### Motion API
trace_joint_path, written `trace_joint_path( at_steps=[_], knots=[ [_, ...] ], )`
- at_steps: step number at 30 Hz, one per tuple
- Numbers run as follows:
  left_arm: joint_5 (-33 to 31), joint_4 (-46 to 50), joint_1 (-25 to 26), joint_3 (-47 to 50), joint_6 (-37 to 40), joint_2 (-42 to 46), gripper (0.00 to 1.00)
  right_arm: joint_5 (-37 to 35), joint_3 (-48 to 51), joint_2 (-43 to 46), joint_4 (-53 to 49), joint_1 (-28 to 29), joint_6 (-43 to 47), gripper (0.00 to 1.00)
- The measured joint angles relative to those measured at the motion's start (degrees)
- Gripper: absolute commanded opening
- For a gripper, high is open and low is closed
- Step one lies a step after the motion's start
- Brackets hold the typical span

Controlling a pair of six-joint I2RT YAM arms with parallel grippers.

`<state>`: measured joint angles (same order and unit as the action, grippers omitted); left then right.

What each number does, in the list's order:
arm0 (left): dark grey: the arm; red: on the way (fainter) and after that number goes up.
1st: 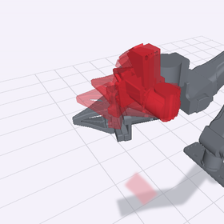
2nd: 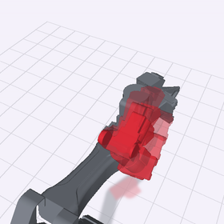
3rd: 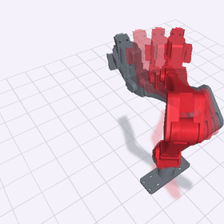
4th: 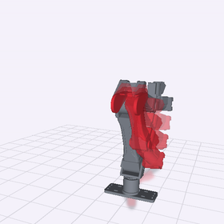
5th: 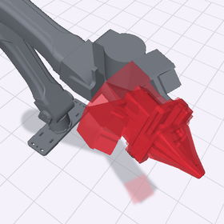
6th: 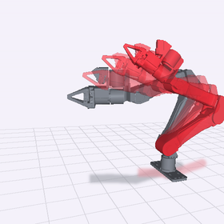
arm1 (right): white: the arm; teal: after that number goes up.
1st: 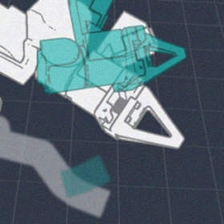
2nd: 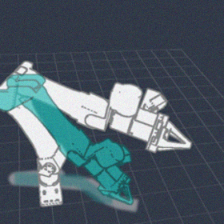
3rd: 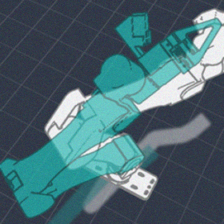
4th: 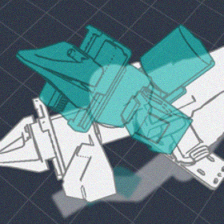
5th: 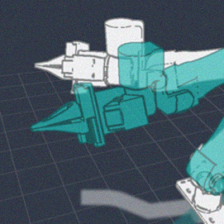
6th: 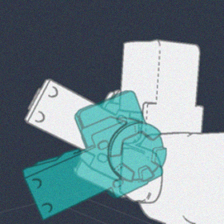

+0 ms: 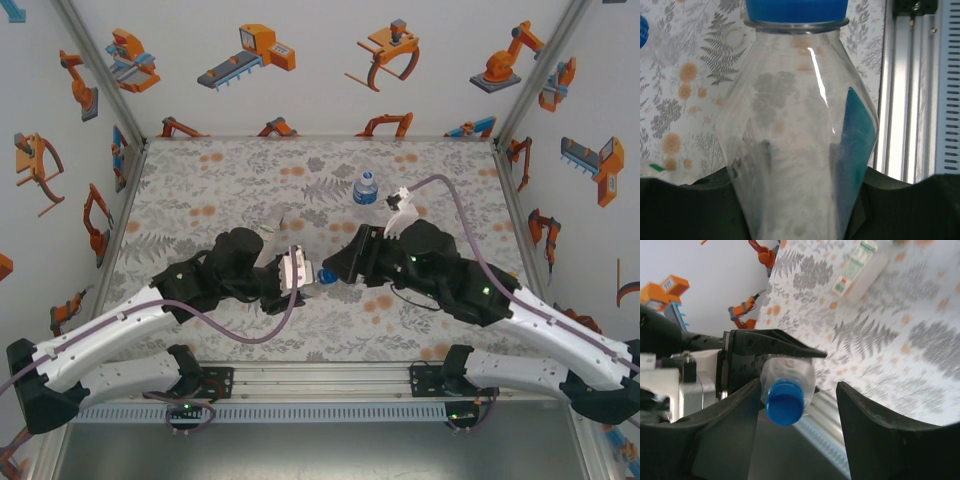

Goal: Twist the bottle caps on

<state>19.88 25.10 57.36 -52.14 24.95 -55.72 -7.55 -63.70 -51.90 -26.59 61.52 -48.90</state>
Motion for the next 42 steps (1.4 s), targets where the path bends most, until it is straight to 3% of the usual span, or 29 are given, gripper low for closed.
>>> trace_joint_path(
  at_steps=[5,10,16,26,42],
  knots=[
    [3.7,0.2,0.0,-0.6,0.0,0.0,0.00,4.1,-2.4,4.5,0.7,-0.1,23.9,0.59],
    [7.5,0.6,0.0,-0.9,-0.1,0.0,0.00,17.6,-5.6,4.3,-0.6,-0.2,48.7,0.59],
    [10.4,1.9,0.0,-1.8,-0.1,0.0,0.00,28.9,-9.7,-0.8,-5.4,-0.2,66.4,0.58],
    [12.3,2.9,0.0,-2.7,-0.1,0.0,0.00,33.5,-9.0,-3.9,-7.1,-0.2,73.1,0.47],
    [12.7,3.0,0.0,-3.3,-0.1,-0.3,0.00,35.2,-7.2,-2.8,-5.3,-0.2,73.8,0.44]
  ],
)
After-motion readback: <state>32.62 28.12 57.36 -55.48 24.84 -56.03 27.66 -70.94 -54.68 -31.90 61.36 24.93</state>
